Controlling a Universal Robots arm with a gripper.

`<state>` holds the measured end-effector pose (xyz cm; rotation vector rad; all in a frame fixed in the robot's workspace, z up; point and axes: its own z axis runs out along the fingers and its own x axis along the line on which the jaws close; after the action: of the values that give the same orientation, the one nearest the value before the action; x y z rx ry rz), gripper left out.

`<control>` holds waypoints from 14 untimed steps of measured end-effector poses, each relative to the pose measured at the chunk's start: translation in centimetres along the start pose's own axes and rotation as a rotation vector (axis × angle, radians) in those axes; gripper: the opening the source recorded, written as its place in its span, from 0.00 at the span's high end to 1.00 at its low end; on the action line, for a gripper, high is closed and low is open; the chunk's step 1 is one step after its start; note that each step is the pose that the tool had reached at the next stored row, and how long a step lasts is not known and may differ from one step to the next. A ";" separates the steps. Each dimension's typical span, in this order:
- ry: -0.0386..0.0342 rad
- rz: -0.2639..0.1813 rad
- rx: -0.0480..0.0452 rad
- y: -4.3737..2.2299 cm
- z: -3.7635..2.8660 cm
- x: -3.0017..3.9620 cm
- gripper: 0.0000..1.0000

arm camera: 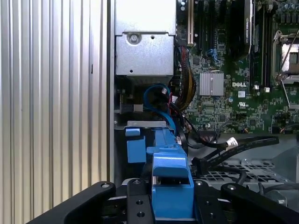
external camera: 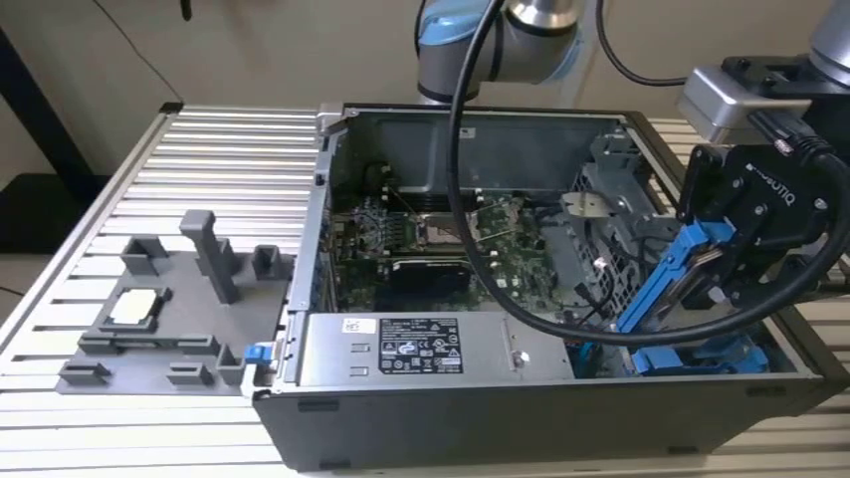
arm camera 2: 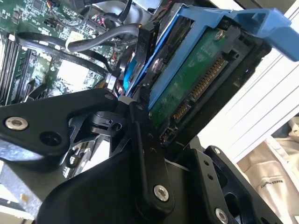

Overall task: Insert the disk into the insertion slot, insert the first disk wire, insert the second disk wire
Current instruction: 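Insert the disk into the insertion slot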

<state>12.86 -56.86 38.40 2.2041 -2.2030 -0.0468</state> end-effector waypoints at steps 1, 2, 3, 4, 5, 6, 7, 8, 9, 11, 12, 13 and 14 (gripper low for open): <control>-0.0001 0.000 0.0000 0.00 0.00 0.00 0.67; -0.0002 0.000 0.0000 0.00 0.00 0.00 0.67; -0.0002 0.000 0.0000 0.00 0.00 0.00 0.67; -0.0008 0.000 0.0002 -0.01 0.01 -0.01 0.67; -0.0005 0.000 0.0001 -0.01 0.00 0.00 0.66; -0.0005 0.000 0.0000 -0.01 0.00 0.00 0.60; -0.0003 0.000 0.0000 -0.01 0.00 0.00 0.60; -0.0004 0.000 0.0000 -0.01 0.00 0.00 0.53; -0.0005 0.000 0.0000 0.00 0.00 0.00 0.53; -0.0007 0.000 0.0000 0.00 0.00 0.00 0.53; -0.0007 0.000 0.0000 0.00 -0.04 0.00 0.53; -0.0005 0.000 0.0000 0.01 -0.22 0.00 0.53; -0.0006 0.000 0.0000 0.02 -0.50 0.00 0.53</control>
<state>12.86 -56.86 38.90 2.2043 -2.2034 -0.0475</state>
